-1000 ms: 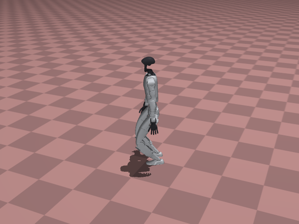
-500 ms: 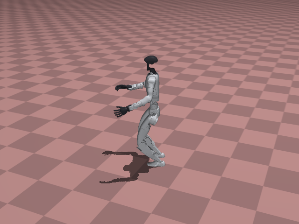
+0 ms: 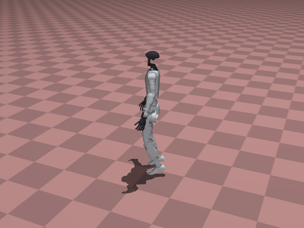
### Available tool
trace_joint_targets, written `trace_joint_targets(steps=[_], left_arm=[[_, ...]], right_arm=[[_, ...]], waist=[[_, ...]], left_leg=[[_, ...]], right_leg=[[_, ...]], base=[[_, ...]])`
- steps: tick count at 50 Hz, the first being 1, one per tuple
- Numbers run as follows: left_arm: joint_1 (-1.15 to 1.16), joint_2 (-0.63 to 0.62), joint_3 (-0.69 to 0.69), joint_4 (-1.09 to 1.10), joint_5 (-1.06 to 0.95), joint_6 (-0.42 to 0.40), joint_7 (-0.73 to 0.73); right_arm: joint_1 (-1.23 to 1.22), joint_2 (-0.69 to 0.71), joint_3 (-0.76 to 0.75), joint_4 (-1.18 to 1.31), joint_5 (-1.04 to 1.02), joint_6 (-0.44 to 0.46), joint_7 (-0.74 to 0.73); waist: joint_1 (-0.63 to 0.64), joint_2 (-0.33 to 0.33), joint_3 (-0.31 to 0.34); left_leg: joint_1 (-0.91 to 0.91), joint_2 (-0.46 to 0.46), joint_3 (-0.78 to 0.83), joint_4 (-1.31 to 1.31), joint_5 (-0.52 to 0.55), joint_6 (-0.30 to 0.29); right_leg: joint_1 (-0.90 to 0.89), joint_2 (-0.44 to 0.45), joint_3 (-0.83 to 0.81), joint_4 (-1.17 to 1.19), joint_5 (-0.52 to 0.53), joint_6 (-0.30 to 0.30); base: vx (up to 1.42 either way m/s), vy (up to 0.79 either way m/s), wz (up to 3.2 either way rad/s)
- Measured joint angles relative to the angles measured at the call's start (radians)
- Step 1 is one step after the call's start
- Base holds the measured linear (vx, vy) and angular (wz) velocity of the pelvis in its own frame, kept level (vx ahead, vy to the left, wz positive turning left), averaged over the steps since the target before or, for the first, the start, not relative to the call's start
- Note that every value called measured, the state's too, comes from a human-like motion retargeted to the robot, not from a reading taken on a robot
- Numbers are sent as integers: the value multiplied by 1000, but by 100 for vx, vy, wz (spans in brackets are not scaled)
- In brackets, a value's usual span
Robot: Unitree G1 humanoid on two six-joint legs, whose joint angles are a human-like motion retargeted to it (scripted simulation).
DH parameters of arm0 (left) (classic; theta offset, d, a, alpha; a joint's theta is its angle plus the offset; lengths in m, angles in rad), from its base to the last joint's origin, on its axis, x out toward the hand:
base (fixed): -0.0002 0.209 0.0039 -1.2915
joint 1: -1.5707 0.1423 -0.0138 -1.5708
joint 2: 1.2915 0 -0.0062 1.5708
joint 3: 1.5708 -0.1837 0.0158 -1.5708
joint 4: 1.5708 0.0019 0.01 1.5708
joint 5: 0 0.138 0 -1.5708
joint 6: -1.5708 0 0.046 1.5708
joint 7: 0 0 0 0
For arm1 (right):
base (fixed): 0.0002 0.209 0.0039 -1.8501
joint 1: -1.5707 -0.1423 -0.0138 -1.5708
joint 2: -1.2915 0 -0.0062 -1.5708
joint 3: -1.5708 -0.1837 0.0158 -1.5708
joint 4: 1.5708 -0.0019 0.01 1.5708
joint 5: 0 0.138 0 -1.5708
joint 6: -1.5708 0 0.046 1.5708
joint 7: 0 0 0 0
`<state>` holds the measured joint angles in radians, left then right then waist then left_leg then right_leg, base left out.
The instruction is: Sport exercise
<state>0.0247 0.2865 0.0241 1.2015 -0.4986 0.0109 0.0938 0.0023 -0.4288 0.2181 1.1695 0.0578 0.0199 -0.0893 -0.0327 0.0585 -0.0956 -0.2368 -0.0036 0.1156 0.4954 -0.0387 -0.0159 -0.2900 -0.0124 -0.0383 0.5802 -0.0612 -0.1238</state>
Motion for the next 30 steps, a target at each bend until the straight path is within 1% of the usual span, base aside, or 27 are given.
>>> trace_joint_targets(steps=[5,8,10,12,13,14,15,17,18,19,20,22,23,24,25,27,30], left_arm=[[-25,133,43,-223,-79,-73,116],[-52,228,48,-372,-47,-106,163],[-71,300,48,-476,2,-121,181],[-95,386,46,-585,72,-127,186],[-111,430,47,-635,112,-124,185],[-125,457,49,-676,150,-116,179],[-138,474,51,-711,186,-105,170],[-123,436,37,-735,242,-77,129],[-96,397,16,-722,259,-68,105],[-66,345,-11,-685,274,-56,81],[-34,286,-40,-637,288,-43,56],[7,169,-102,-487,300,-9,4],[19,120,-129,-407,302,7,-23],[28,78,-155,-329,300,22,-51],[36,39,-180,-253,297,36,-79],[57,-20,-218,-137,293,58,-119],[76,-79,-241,-3,292,70,-157]], right_arm=[[-62,-161,-9,-188,51,-53,-104],[-122,-272,-2,-326,30,-69,-144],[-165,-350,4,-423,-7,-71,-161],[-211,-432,10,-528,-71,-63,-170],[-235,-469,11,-577,-105,-57,-171],[-248,-485,6,-616,-127,-52,-171],[-256,-492,-2,-649,-144,-46,-172],[-213,-440,-17,-664,-157,-37,-162],[-171,-393,-17,-652,-158,-37,-151],[-128,-340,-12,-621,-154,-36,-136],[-86,-284,-5,-582,-147,-36,-119],[-22,-177,18,-462,-130,-27,-67],[1,-131,31,-397,-121,-21,-38],[21,-88,42,-335,-111,-16,-9],[40,-47,53,-275,-100,-12,20],[82,23,71,-191,-76,-2,68],[130,102,85,-105,-30,6,117]], waist=[[-7,-11,-2],[-5,-14,-5],[-2,-15,-2],[4,-18,23],[6,-20,47],[2,-27,71],[-4,-37,95],[-20,-56,107],[-18,-43,105],[-14,-31,92],[-10,-20,74],[-5,-8,40],[-5,-6,29],[-4,-5,24],[-3,-5,21],[-4,-9,29],[1,-20,45]], left_leg=[[-57,-4,25,115,-75,14],[-78,-2,25,208,-183,32],[-86,0,21,299,-337,56],[-95,12,34,436,-600,87],[-102,24,50,509,-719,102],[-108,29,66,553,-789,115],[-115,29,83,582,-834,128],[-89,2,83,520,-825,153],[-59,14,81,479,-797,156],[-34,20,76,417,-712,150],[-11,22,70,343,-598,139],[9,6,45,213,-423,121],[9,0,39,175,-358,118],[5,-7,31,156,-325,118],[0,-13,21,146,-307,121],[-16,-22,5,177,-327,129],[-44,-14,2,266,-463,139]], right_leg=[[-36,16,38,78,-49,14],[-44,38,59,119,-103,10],[-50,52,65,185,-210,-1],[-66,41,34,323,-451,-2],[-79,22,3,411,-570,11],[-92,-1,-21,476,-648,20],[-104,-27,-42,529,-706,28],[-92,-49,-44,512,-678,36],[-60,-27,-41,456,-625,36],[-32,-19,-47,388,-551,23],[-6,-18,-58,316,-467,3],[10,-13,-54,212,-328,-25],[4,-13,-49,190,-278,-28],[-5,-10,-44,181,-255,-31],[-14,-6,-38,178,-247,-34],[-30,0,-34,205,-269,-39],[-50,0,-46,268,-370,-40]], base=[[-2,0,5],[-3,2,0],[-6,5,-4],[-5,6,-9],[-5,6,6],[-6,6,26],[-5,7,42],[1,7,28],[6,7,-10],[7,6,-31],[5,4,-36],[4,3,-29],[2,2,-19],[0,0,0],[-1,1,-18],[-2,1,-25],[-3,1,-38]])
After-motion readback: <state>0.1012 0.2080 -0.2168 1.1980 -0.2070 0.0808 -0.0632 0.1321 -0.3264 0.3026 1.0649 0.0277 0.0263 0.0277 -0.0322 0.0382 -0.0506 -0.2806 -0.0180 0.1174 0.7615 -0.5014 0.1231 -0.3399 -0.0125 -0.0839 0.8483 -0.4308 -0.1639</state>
